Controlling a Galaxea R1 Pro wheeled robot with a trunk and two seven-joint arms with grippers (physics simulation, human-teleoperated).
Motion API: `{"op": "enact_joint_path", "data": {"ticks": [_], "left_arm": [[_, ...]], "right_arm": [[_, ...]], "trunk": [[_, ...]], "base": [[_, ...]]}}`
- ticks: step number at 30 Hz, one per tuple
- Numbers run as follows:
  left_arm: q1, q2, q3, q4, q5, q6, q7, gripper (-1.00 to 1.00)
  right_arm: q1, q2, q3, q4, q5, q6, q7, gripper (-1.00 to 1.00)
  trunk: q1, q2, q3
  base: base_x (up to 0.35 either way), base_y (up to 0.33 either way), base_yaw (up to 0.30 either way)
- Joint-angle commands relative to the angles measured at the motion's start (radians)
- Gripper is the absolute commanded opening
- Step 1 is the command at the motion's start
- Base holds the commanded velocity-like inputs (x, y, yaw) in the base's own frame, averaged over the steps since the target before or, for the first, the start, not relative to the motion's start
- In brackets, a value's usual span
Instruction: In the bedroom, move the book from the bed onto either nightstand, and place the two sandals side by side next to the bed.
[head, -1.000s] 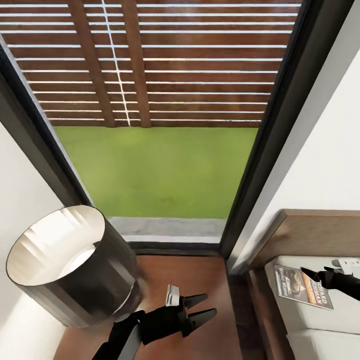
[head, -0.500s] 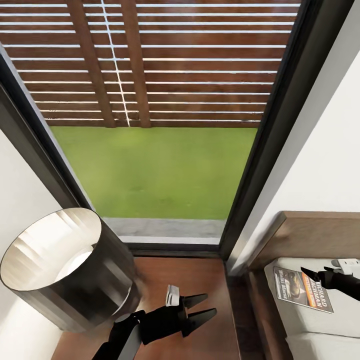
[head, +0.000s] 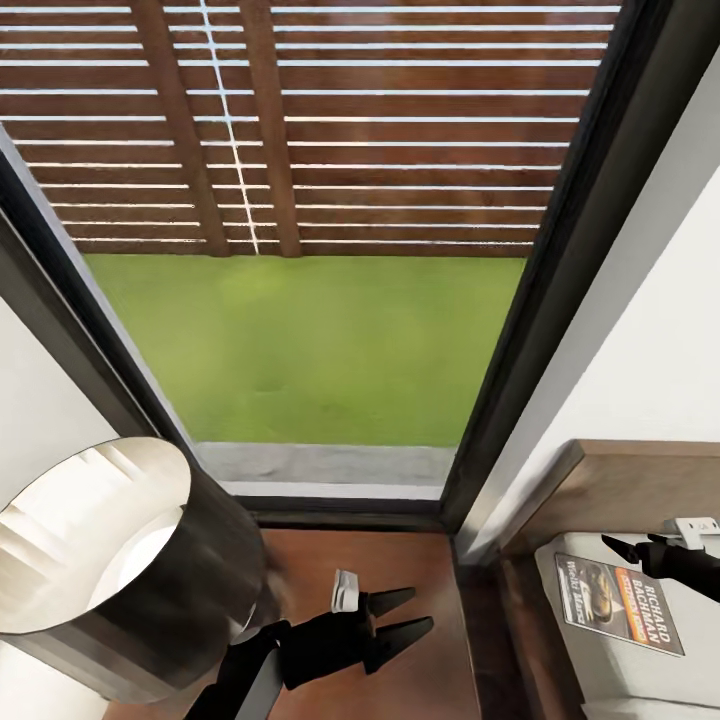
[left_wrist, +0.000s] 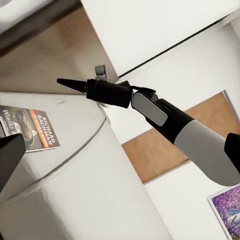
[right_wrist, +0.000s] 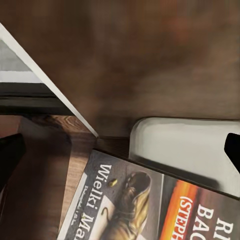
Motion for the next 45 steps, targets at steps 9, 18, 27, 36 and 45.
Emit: {"op": "enact_joint_path", "data": {"ticks": [9,18,27,36,45], "left_arm": [[0.000,0.004,-0.001,-0.004,0.012,0.014,0.022,1.00],[0.000,0.009,0.038,0.006,0.057,0.030,-0.013,1.00],[0.000,0.009,0.075,0.006,0.085,0.037,-0.039,1.00],[0.000,0.009,0.076,0.006,0.084,0.038,-0.039,1.00],[0.000,0.009,0.076,0.005,0.083,0.038,-0.038,1.00]], "right_arm": [[-0.005,0.023,0.000,-0.023,0.023,0.011,-0.017,1.00],[-0.005,0.001,-0.038,-0.016,-0.020,0.003,0.004,1.00],[-0.005,-0.001,-0.041,-0.023,-0.042,0.002,0.006,1.00],[-0.005,0.000,-0.037,-0.023,-0.034,0.014,0.006,1.00],[-0.006,0.002,-0.024,-0.017,-0.009,0.017,-0.073,1.00]], "trunk": [[0.000,0.000,-0.001],[0.000,0.000,-0.001],[0.000,0.000,-0.001],[0.000,0.000,-0.001],[0.000,0.000,-0.001]], "base": [[0.002,0.000,0.000],[0.000,0.000,0.000],[0.000,0.000,0.000],[0.000,0.000,0.000],[0.000,0.000,0.000]]}}
